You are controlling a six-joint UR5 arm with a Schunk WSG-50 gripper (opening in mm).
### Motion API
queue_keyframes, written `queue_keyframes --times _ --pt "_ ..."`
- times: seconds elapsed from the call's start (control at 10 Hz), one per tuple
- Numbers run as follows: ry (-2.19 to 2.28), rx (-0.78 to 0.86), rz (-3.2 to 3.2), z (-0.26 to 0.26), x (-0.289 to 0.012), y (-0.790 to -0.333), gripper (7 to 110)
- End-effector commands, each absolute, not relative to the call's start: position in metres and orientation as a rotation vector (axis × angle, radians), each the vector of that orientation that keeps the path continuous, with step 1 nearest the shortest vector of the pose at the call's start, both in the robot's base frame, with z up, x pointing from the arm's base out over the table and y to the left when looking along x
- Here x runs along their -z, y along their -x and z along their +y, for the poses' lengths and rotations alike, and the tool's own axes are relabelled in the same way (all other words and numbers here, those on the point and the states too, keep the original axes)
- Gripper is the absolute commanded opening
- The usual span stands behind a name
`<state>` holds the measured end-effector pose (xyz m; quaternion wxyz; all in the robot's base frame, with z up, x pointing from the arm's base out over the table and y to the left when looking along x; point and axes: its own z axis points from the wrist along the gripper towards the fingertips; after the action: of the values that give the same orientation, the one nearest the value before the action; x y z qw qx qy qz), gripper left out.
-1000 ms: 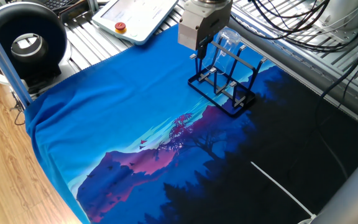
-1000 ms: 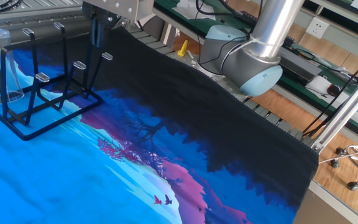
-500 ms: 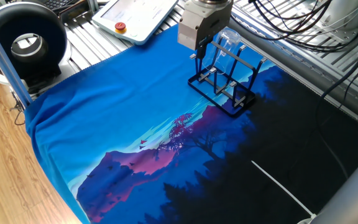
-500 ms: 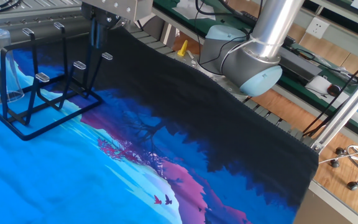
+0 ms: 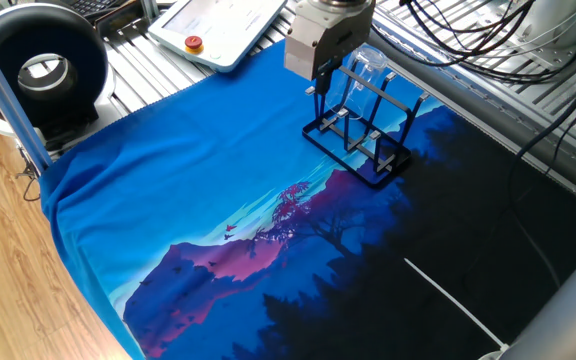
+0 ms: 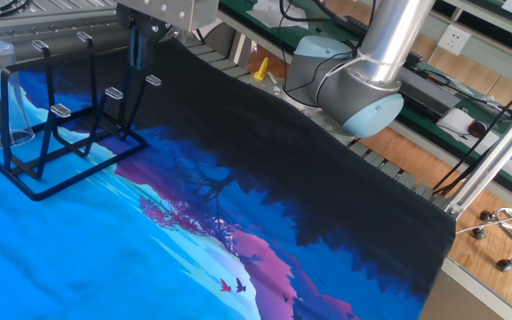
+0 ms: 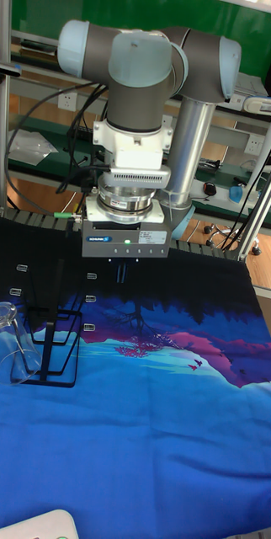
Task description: Take the cup off the cup rack
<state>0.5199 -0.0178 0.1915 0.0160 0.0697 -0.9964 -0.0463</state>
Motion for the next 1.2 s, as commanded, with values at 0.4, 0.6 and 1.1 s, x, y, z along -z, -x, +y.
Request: queue_keyframes --times 0.4,0.6,1.1 --pt "0.03 0.164 -3.047 -0.014 -0.194 -0.507 7" --pt "0.072 0.159 -3.044 -0.014 -0.194 -0.507 7" --pt "0.053 0.248 -3.013 0.001 -0.197 -0.501 7"
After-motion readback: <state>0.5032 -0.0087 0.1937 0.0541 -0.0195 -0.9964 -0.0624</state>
